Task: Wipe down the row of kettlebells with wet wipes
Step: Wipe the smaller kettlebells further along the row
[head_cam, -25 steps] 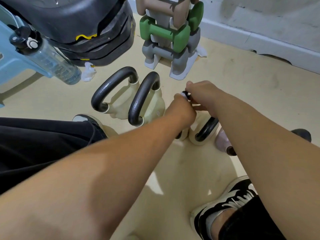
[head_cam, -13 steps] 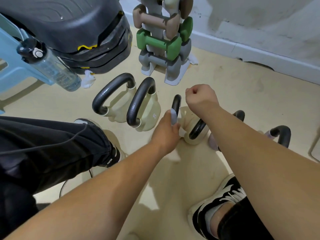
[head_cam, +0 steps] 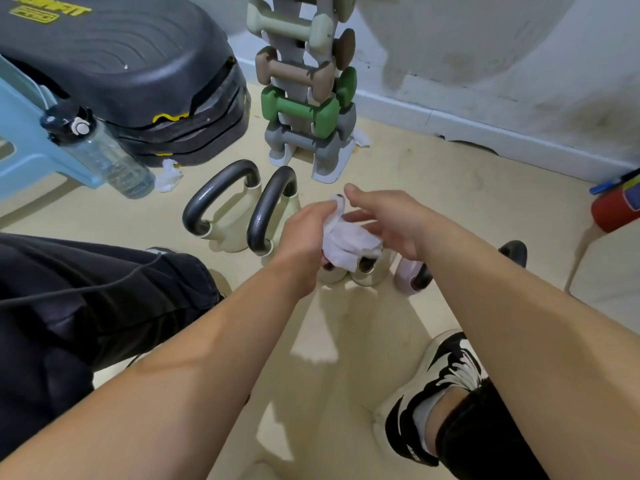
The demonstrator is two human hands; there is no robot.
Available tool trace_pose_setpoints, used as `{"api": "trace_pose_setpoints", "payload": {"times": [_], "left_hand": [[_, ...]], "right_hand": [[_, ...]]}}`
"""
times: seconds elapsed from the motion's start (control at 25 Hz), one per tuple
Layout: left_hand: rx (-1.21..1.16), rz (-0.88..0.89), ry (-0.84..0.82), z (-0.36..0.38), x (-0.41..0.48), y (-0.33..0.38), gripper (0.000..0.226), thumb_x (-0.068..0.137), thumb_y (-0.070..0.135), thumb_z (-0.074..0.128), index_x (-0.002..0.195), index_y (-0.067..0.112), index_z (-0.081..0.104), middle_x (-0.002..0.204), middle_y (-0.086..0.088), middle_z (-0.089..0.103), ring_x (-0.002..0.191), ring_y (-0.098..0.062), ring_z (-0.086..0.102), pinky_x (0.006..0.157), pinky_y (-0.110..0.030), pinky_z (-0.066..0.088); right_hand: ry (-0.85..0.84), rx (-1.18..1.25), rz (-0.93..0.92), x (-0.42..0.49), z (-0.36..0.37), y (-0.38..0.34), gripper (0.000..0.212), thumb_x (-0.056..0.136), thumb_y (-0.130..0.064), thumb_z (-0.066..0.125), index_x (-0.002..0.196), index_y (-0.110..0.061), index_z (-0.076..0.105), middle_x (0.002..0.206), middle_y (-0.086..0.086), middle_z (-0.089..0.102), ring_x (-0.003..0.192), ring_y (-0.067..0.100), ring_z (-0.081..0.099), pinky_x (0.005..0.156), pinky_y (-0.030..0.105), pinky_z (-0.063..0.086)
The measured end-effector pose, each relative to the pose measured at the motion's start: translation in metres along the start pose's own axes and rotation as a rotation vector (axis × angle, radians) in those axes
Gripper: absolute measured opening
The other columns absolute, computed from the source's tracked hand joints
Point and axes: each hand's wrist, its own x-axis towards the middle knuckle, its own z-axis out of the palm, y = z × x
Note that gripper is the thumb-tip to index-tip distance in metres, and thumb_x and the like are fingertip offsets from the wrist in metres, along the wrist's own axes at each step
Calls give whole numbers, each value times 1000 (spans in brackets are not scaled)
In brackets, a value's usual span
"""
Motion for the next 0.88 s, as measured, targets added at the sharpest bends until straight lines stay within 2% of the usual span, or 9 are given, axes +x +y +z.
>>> {"api": "trace_pose_setpoints", "payload": {"times": [0.12,0.24,0.32,0.4,0.52,0.6,0.76,0.84,0.88], "left_hand": [[-143,-26,-224,12,-6,13,48,92,46,69,126,12,69,117,-14,76,111,-30,72,105,-48,52],[-154,-9,-393,24,-14,18,39,97,30,68,131,10,65,124,-14,73,115,-27,71,100,-42,55],[-68,-4,-412,33,-11,12,37,98,26,68,132,12,64,123,-12,74,111,-23,72,88,-35,59],[56,4,-259,42,-3,1,28,97,18,67,124,10,65,117,-11,76,95,-24,74,73,-33,60],[197,-6,37,47,9,-16,9,96,7,56,103,8,61,94,-13,68,71,-27,63,70,-39,54],[220,12,64,49,13,-26,11,94,4,52,101,9,60,90,-14,65,66,-24,59,67,-36,52],[249,64,27,59,22,-36,28,96,7,51,123,8,59,98,-11,68,70,-20,64,62,-31,55],[265,76,2,58,31,-39,22,98,12,47,114,10,62,105,-12,68,66,-20,62,57,-31,53],[265,85,-9,55,37,-40,19,98,14,45,105,10,62,117,-15,68,65,-23,62,57,-33,53]], "right_hand": [[-192,168,120,-16,-11,2,57,87,-64,62,116,-15,71,106,5,76,85,21,75,66,34,59],[-255,313,104,-30,-25,6,52,90,-61,61,121,-20,70,116,5,74,104,24,71,80,37,59],[-197,384,117,-32,-32,9,41,98,-44,58,120,-10,68,112,12,74,101,26,72,78,35,61],[63,383,149,-26,-40,11,32,101,-28,56,119,-2,65,112,16,73,96,29,73,77,37,61],[687,284,38,-13,-65,10,15,98,-17,55,103,-7,62,99,7,69,92,29,68,75,32,55],[825,191,-46,-11,-76,9,10,95,-14,51,95,-9,59,87,3,61,89,29,63,75,31,51],[717,-209,-118,10,-56,20,21,94,-15,46,102,-4,62,96,13,63,87,32,60,66,28,45],[581,-384,-104,24,-34,27,18,96,-12,43,104,-8,58,100,10,59,94,33,56,69,28,43],[522,-477,-113,30,-23,35,19,94,-12,43,107,-11,57,107,9,57,104,32,55,77,31,45]]}}
